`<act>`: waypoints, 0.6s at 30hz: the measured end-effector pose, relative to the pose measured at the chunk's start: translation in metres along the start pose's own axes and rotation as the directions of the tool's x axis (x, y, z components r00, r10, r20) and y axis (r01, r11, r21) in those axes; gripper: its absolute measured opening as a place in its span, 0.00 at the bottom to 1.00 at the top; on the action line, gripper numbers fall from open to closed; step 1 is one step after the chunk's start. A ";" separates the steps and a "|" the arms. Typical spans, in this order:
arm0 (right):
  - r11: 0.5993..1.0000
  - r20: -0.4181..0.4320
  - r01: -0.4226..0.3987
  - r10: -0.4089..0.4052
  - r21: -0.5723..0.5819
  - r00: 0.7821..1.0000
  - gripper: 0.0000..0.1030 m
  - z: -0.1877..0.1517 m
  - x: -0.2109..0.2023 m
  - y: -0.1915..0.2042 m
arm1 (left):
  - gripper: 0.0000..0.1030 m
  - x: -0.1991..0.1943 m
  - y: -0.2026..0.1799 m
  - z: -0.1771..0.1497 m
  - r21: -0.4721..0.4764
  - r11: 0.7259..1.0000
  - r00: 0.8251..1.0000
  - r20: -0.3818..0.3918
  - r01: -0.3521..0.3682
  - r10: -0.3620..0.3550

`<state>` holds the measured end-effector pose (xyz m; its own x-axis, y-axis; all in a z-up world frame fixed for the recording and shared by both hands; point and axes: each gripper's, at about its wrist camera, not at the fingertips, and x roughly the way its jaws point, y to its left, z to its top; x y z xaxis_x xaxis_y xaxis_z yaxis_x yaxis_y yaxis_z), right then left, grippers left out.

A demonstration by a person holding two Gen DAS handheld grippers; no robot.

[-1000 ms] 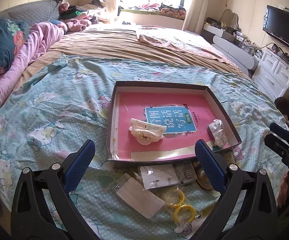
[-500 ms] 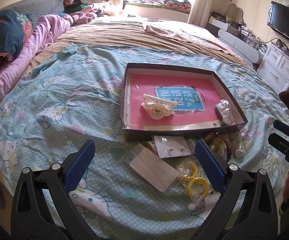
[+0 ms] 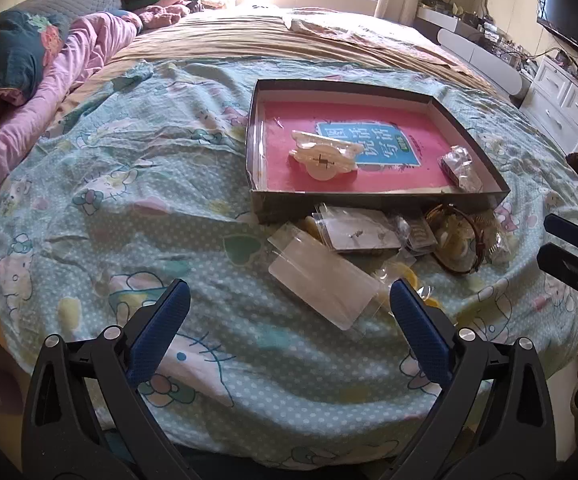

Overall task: Organize jewelry
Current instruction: 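Withdraw both open tools from the tray back toward the loose items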

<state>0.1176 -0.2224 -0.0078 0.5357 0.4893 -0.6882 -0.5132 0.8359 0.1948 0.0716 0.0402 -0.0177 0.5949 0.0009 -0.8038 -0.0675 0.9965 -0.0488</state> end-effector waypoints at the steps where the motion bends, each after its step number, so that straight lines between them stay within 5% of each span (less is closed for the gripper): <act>1: 1.000 -0.007 -0.007 0.007 0.002 1.000 0.87 0.000 0.002 0.001 | 0.91 0.002 -0.001 -0.002 0.004 1.000 1.000 -0.008 0.000 0.000; 12: 0.999 -0.060 -0.051 0.051 0.000 0.997 0.81 -0.007 0.017 0.010 | 0.91 0.028 -0.006 -0.010 0.041 0.998 0.996 -0.084 0.040 -0.036; 18: 0.997 -0.095 -0.075 0.077 0.017 0.992 0.70 -0.009 0.031 0.011 | 0.91 0.039 -0.004 -0.007 0.046 0.997 0.994 -0.094 0.064 -0.059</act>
<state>0.1224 -0.2008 -0.0334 0.4282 0.5261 -0.7348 -0.5406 0.8007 0.2581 0.0898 0.0356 -0.0530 0.5199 -0.0661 -0.8516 0.0072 0.9973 -0.0730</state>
